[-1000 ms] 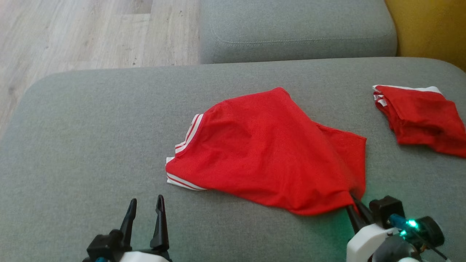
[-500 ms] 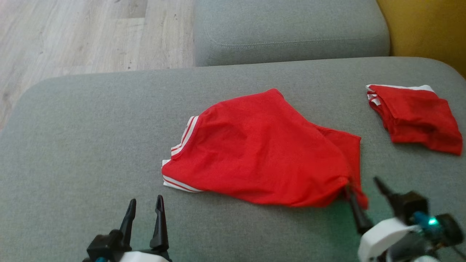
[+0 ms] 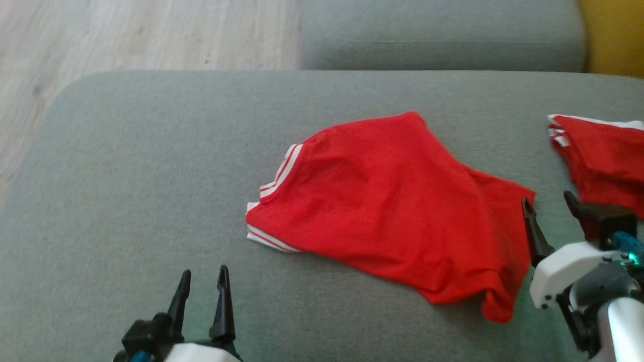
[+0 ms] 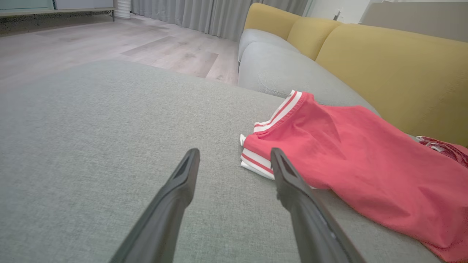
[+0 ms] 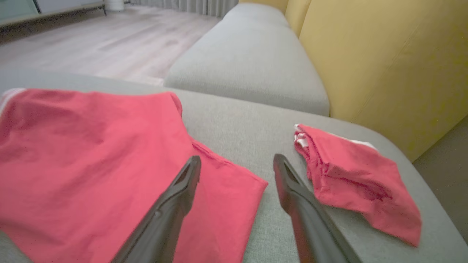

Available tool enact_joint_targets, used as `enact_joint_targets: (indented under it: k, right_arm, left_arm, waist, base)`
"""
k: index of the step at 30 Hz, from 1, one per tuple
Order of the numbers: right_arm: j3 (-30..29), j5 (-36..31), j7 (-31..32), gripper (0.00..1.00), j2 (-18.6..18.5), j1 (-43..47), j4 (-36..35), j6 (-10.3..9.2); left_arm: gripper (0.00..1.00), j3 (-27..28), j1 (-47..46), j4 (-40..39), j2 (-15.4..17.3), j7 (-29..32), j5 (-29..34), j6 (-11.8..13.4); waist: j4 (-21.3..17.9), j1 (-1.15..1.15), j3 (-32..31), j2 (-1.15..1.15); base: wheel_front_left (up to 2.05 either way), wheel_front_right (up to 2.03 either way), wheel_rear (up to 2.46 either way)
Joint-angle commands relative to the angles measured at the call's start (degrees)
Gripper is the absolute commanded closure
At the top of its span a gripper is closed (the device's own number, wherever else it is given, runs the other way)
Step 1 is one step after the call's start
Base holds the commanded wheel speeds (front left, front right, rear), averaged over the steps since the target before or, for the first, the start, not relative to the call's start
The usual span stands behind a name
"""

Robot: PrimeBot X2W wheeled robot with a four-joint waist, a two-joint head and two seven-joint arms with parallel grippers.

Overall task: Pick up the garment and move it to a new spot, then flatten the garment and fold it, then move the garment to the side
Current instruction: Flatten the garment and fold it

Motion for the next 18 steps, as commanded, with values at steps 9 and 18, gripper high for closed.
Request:
enact_joint_targets:
  k: [9,18]
  right_arm:
    - [5.36,3.59,0.54,0.0,-4.57,-10.85,12.13,0.37]
    - [11.38,9.43,5.16,0.0,-6.93,-16.39,26.1,0.37]
  left_arm:
    - [0.0,2.16,-5.68,-1.08,-0.37,-0.61,0.95,-0.66]
    - [0.0,2.32,-7.14,-0.27,-1.48,-0.67,1.62,-1.35]
  waist:
    - [4.14,-0.01,4.44,0.0]
    - [5.9,-0.01,6.44,0.0]
  base:
    - [0.0,0.0,0.0]
    - [0.0,0.0,0.0]
